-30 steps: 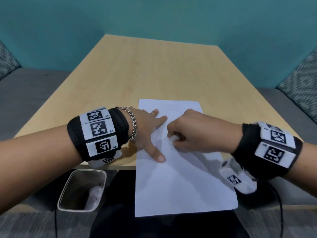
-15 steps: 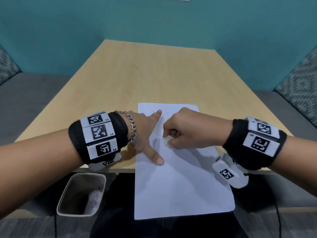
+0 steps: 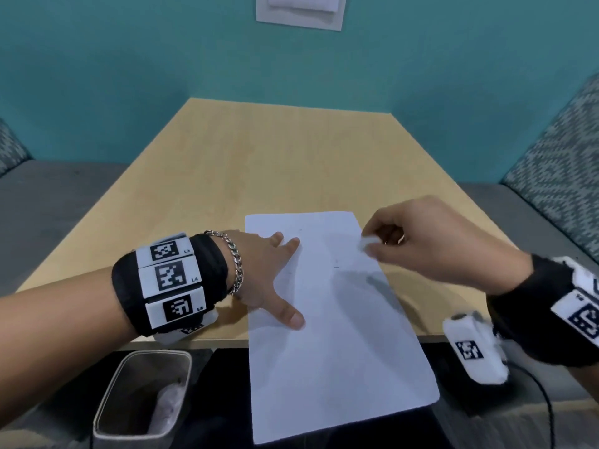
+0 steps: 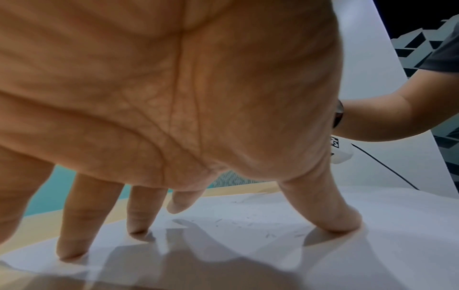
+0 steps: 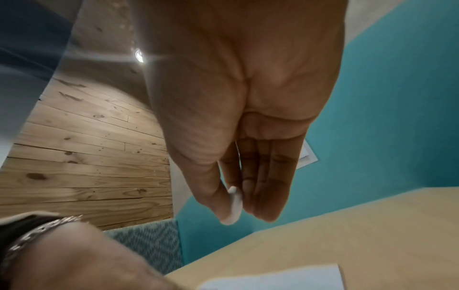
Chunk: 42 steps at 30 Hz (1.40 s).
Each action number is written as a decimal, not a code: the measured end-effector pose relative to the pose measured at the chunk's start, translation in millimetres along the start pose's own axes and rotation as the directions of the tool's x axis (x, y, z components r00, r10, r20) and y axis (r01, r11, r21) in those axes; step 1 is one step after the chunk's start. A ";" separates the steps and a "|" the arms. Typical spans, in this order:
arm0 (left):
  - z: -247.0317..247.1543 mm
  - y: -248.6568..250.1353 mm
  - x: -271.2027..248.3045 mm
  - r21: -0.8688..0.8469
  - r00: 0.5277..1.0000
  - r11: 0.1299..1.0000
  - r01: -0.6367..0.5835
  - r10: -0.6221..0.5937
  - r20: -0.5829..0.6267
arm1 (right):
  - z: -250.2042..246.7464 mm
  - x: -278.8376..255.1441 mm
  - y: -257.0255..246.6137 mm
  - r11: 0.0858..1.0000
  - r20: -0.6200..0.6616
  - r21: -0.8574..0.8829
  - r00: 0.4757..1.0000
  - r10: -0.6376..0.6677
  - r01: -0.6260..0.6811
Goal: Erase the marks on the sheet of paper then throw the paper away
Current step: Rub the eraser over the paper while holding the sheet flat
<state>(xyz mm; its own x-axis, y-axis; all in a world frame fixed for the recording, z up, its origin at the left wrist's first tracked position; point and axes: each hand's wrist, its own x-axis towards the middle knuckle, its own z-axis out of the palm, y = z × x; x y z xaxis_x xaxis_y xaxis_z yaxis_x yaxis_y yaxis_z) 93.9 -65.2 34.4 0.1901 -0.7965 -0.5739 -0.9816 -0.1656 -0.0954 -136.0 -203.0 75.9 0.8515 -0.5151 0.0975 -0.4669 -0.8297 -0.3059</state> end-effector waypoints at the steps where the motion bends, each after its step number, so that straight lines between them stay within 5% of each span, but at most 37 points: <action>1: 0.2 0.9 -0.9 0.011 1.000 1.000 0.004 -0.004 0.002 | 8.6 -7.2 -1.5 1.000 0.046 -0.008 0.999 -0.024 0.024; 7: -14.3 1.3 3.2 0.101 0.991 0.995 -0.007 0.021 -0.132 | 42.3 -33.5 -3.4 0.998 0.234 -0.055 0.972 -0.006 0.019; 13: -24.1 3.5 15.9 0.047 0.998 0.997 -0.063 0.062 0.023 | 30.6 -12.4 -10.0 0.996 0.306 -0.076 0.952 -0.011 0.036; 17: -19.0 1.8 20.0 0.044 0.998 0.998 -0.052 0.050 0.048 | 36.4 19.9 -16.0 0.998 0.265 -0.018 0.963 -0.049 0.056; 23: -17.9 0.1 22.2 0.046 0.998 0.998 -0.048 0.046 0.039 | 55.0 44.6 -17.8 0.980 0.218 -0.190 0.976 -0.018 0.060; 27: -17.1 -1.3 24.7 0.074 0.998 0.996 -0.049 0.047 0.029 | 62.3 33.1 -37.8 0.941 0.288 -0.240 0.943 -0.164 0.237; 32: -16.9 -0.4 27.4 0.085 0.999 0.996 -0.013 0.009 0.043 | 54.6 43.1 -24.8 0.948 0.238 -0.294 0.970 -0.049 0.120; 36: -16.9 -0.6 27.6 0.079 0.999 0.997 -0.026 0.022 0.043 | 61.4 33.6 -44.6 0.949 0.272 -0.220 0.949 -0.160 0.223; 42: -15.4 -0.3 28.9 0.090 0.999 0.996 -0.020 0.016 0.043 | 55.2 34.8 -32.7 0.958 0.248 -0.248 0.966 -0.079 0.142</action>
<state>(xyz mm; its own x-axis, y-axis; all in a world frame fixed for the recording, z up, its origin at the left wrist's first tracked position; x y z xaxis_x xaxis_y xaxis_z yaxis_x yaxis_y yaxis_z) 100.1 -97.1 30.4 0.1736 -0.7733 -0.6099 -0.9828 -0.0967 -0.1571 -78.0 -181.9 37.1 0.9184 -0.3782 -0.1163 -0.3852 -0.9218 -0.0445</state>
